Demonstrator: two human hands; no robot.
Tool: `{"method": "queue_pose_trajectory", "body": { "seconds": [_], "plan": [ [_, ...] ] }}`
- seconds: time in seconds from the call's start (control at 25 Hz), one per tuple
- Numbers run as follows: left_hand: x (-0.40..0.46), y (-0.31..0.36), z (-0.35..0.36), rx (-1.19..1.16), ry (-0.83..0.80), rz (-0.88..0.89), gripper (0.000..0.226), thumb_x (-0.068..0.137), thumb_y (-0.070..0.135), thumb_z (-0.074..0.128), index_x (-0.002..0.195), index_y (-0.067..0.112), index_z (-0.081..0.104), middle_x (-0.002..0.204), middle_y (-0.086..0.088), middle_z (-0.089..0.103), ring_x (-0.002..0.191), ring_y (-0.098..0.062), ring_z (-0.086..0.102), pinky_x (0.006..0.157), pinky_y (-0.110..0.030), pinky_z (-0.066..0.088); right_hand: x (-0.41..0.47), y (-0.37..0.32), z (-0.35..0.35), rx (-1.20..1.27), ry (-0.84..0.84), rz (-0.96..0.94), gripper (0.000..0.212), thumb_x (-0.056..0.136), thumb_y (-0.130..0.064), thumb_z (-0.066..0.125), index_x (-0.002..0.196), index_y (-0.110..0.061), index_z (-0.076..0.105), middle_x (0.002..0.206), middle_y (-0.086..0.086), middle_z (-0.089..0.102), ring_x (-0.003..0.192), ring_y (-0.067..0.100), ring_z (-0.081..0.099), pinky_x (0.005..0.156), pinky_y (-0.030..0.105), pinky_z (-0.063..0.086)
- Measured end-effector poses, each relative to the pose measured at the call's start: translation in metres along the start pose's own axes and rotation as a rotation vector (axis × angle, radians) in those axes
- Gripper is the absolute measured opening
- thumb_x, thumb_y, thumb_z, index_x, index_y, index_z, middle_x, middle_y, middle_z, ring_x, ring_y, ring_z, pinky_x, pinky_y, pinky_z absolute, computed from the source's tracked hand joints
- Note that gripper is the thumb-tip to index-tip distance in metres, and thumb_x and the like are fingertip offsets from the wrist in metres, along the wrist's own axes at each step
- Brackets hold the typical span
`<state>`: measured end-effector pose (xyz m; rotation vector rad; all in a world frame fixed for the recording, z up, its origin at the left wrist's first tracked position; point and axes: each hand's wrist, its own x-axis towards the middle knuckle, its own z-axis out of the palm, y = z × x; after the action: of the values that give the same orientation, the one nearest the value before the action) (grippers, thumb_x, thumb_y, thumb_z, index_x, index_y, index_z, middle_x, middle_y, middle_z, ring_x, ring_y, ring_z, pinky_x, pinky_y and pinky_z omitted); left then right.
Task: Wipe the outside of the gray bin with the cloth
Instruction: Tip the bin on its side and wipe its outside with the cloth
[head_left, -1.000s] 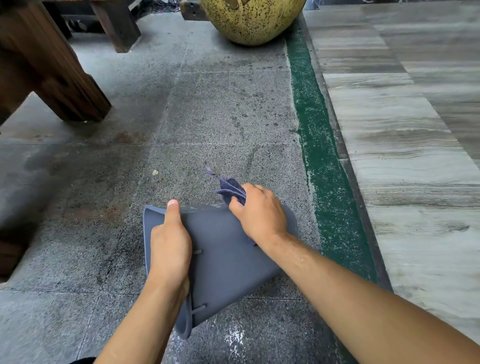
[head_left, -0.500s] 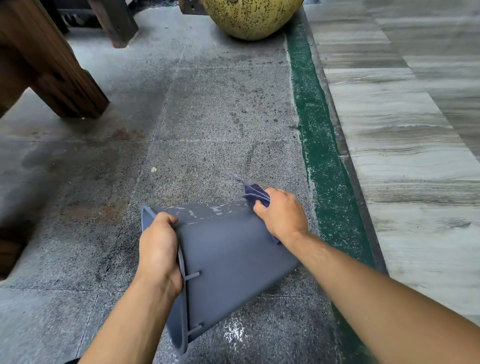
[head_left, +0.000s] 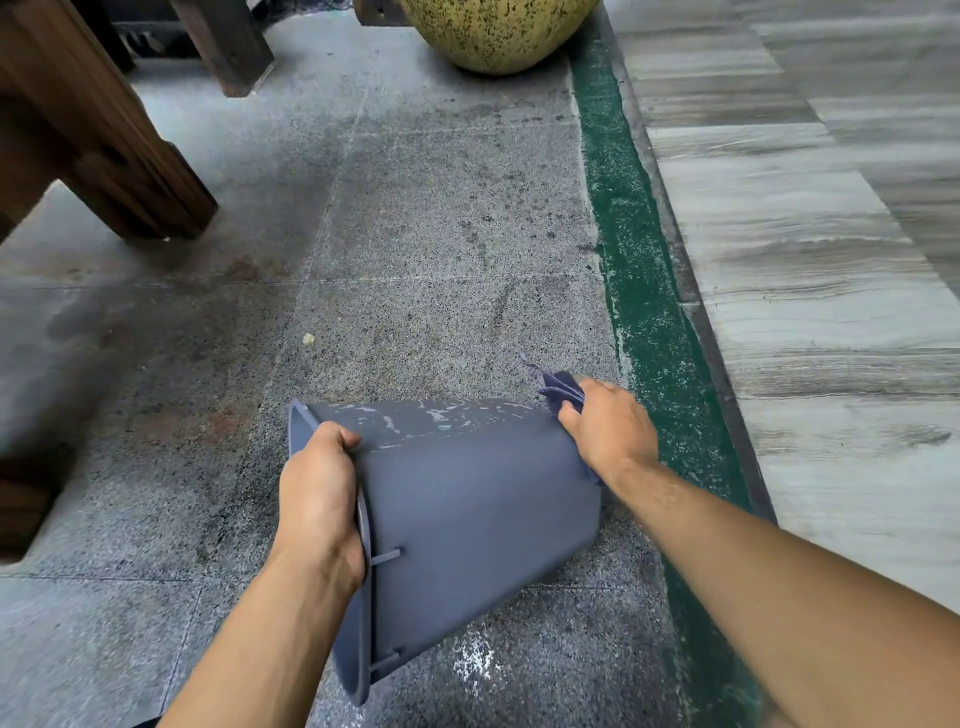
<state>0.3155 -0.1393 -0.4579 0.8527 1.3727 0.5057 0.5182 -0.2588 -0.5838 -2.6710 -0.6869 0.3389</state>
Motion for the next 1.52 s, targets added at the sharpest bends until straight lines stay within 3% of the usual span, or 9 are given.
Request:
{"method": "queue_pose_trajectory", "body": {
  "seconds": [0.12,0.36,0.48,0.64,0.76,1.0,1.12,1.28,1.52],
  "plan": [
    [-0.002,0.0,0.001,0.018,-0.057,-0.003,0.015,0.089,0.016,0.049,0.082,0.015,0.062,0.047,0.0,0.065,0.036,-0.018,0.061,0.037,-0.025,0.05,0.001,0.011,-0.001,-0.103,-0.031,0.025,0.021,0.097,-0.029,0.053,0.109,-0.015,0.063,0.104,0.008,0.065,0.089,0.03,0.059,0.076,0.035,0.046],
    [0.001,0.001,-0.004,0.044,-0.241,-0.113,0.029,0.086,0.016,0.04,0.085,0.013,0.069,0.063,-0.01,0.073,0.045,-0.024,0.067,0.041,-0.03,0.055,0.003,0.041,-0.005,-0.126,-0.255,0.226,0.015,0.103,-0.023,0.053,0.097,-0.015,0.063,0.069,0.001,0.066,0.054,0.014,0.065,0.051,0.028,0.054],
    [0.008,0.002,-0.008,-0.024,-0.304,-0.163,0.033,0.083,0.015,0.037,0.095,0.01,0.067,0.068,-0.012,0.073,0.05,-0.026,0.069,0.045,-0.034,0.059,0.011,0.028,-0.026,0.037,-0.151,0.25,0.019,0.104,-0.031,0.051,0.104,-0.016,0.062,0.069,-0.002,0.061,0.05,0.008,0.057,0.04,0.02,0.037],
    [0.013,-0.005,-0.002,-0.043,-0.332,-0.219,0.045,0.1,0.039,0.039,0.109,0.01,0.072,0.089,-0.013,0.08,0.066,-0.028,0.076,0.057,-0.036,0.062,0.006,-0.022,-0.05,0.384,-0.119,0.169,0.017,0.102,-0.031,0.051,0.104,-0.017,0.059,0.085,0.001,0.064,0.068,0.015,0.063,0.048,0.024,0.046],
    [0.015,-0.014,0.01,-0.026,-0.291,-0.215,0.055,0.105,0.051,0.035,0.111,0.011,0.073,0.091,-0.012,0.081,0.067,-0.025,0.078,0.057,-0.035,0.059,-0.024,-0.072,-0.064,0.563,-0.186,0.048,0.014,0.103,-0.031,0.05,0.098,-0.02,0.058,0.084,0.0,0.065,0.063,0.012,0.062,0.039,0.019,0.041],
    [0.021,-0.017,0.019,-0.155,-0.374,-0.229,0.044,0.106,0.035,0.042,0.131,0.006,0.064,0.119,-0.016,0.074,0.085,-0.024,0.074,0.067,-0.039,0.063,-0.072,-0.135,-0.045,0.512,0.019,-0.156,0.016,0.097,-0.031,0.055,0.088,-0.017,0.057,0.098,0.01,0.069,0.091,0.031,0.058,0.07,0.034,0.033],
    [0.023,-0.019,0.021,-0.178,-0.395,-0.221,0.043,0.107,0.037,0.039,0.127,0.009,0.065,0.104,-0.011,0.078,0.078,-0.02,0.077,0.066,-0.036,0.063,-0.075,-0.137,-0.025,0.537,0.03,-0.179,0.017,0.097,-0.031,0.054,0.094,-0.014,0.057,0.104,0.01,0.068,0.101,0.033,0.059,0.082,0.039,0.042],
    [0.026,-0.022,0.021,-0.135,-0.372,-0.223,0.059,0.105,0.054,0.03,0.126,0.014,0.068,0.107,-0.011,0.079,0.089,-0.022,0.075,0.081,-0.037,0.058,-0.084,-0.131,-0.004,0.496,0.033,-0.216,0.021,0.098,-0.036,0.052,0.106,-0.017,0.057,0.109,0.008,0.067,0.103,0.034,0.06,0.082,0.044,0.047],
    [0.026,-0.02,0.021,-0.073,-0.368,-0.272,0.074,0.097,0.069,0.029,0.132,0.016,0.067,0.126,-0.011,0.073,0.105,-0.021,0.071,0.077,-0.032,0.06,-0.09,-0.128,0.007,0.452,0.02,-0.239,0.025,0.099,-0.043,0.05,0.103,-0.019,0.054,0.11,0.005,0.067,0.101,0.035,0.061,0.078,0.046,0.05]
  ]
}}
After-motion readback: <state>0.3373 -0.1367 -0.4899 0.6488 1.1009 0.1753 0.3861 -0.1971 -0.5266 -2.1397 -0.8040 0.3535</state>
